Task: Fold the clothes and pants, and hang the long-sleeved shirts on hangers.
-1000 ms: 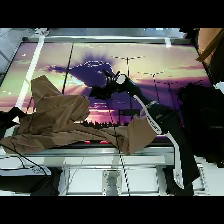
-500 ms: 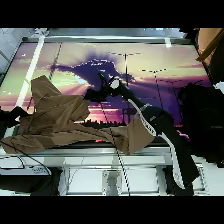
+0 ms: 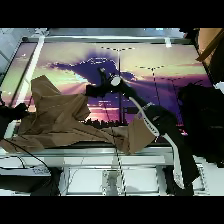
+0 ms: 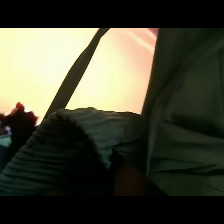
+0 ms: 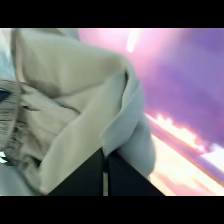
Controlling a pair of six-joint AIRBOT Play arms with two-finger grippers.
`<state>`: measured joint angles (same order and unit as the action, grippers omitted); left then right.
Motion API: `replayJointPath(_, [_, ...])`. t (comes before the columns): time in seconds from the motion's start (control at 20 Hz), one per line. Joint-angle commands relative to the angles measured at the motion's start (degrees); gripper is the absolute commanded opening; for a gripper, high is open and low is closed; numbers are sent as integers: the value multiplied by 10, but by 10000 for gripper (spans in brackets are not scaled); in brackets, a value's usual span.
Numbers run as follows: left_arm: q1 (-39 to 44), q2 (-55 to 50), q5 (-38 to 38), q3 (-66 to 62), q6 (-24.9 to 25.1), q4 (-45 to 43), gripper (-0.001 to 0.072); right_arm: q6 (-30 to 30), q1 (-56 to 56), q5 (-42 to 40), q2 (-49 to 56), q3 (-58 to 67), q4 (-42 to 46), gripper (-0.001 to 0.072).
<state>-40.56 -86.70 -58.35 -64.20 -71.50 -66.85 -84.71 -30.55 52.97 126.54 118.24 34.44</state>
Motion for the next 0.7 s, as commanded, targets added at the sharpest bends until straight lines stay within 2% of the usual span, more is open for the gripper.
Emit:
replayJointPath(0.0, [2,14,3,-20,0,74,20,49,33,72,-79,1,4,13])
replayJointPath(0.1, [2,46,3,-39,0,95,20,64,42,129,-148,1,28,13])
replayJointPath(0.25, [-5,121,3,-52,6,81,20,62,30,226,-248,1,52,13])
replayJointPath(0.4, [-27,199,-4,-52,14,-15,20,30,-13,336,-296,0,53,15])
replayJointPath(0.45, [-36,217,-16,-52,12,-53,20,10,-29,375,-301,1,52,43])
replayJointPath(0.5, [-48,231,-34,-52,7,-87,20,7,-42,414,-303,1,54,161])
replayJointPath(0.55, [-59,238,-47,-52,-6,-108,20,6,-51,448,-304,1,61,332])
replayJointPath(0.6, [-66,238,-52,-52,-16,-116,20,3,-53,465,-304,0,84,370])
replayJointPath(0.65, [-71,235,-52,-51,-18,-116,19,3,-52,464,-304,1,135,370])
